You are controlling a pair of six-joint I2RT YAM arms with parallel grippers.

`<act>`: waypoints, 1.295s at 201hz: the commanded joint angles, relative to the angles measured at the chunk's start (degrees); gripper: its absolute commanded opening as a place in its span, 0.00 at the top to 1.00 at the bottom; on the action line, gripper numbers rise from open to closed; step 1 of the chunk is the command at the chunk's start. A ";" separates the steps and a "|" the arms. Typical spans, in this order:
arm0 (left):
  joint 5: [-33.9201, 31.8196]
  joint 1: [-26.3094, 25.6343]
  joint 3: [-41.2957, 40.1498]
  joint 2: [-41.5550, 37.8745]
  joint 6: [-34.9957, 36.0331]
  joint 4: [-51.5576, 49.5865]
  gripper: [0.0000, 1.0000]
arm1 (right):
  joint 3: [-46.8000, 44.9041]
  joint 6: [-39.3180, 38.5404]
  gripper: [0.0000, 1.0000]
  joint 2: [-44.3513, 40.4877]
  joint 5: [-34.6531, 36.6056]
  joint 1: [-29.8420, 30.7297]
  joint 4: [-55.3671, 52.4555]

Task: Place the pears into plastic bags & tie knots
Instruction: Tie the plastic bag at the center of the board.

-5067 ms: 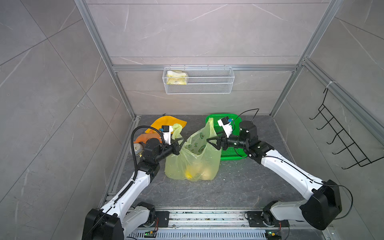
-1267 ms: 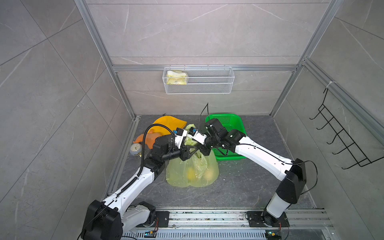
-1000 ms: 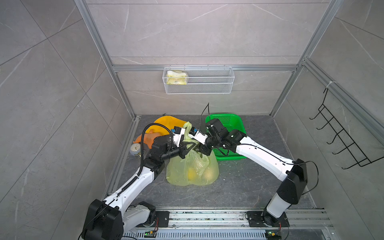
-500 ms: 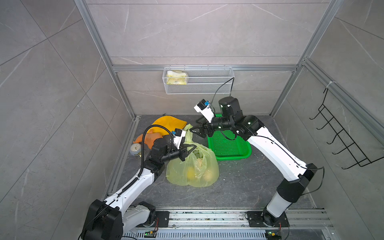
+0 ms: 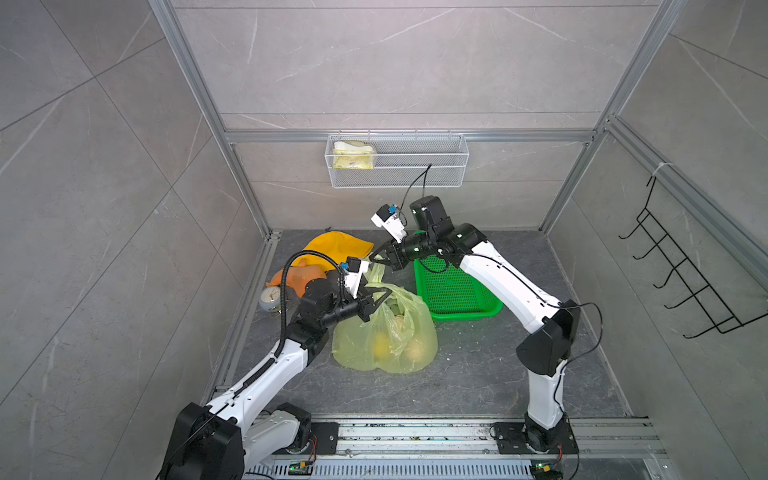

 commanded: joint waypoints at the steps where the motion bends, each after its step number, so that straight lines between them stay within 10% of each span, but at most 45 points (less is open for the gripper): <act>1: -7.43 0.06 -2.84 -1.85 -4.91 7.44 1.00 | -8.57 5.37 1.00 -12.12 6.84 -1.59 7.24; 57: -8.83 0.36 -1.86 0.66 -8.16 9.97 1.00 | -35.56 9.53 1.00 -31.69 23.76 8.66 8.39; 108: -8.28 1.00 1.47 1.38 -7.43 7.16 1.00 | -52.58 18.89 1.00 -32.70 24.42 13.53 15.11; 157: -3.85 1.99 4.00 -0.95 -4.11 1.26 1.00 | -50.77 18.65 1.00 -21.86 29.53 12.43 17.29; 260: -6.44 3.57 1.35 -4.70 -2.89 1.13 1.00 | -52.49 16.58 0.97 -33.96 28.56 11.99 15.46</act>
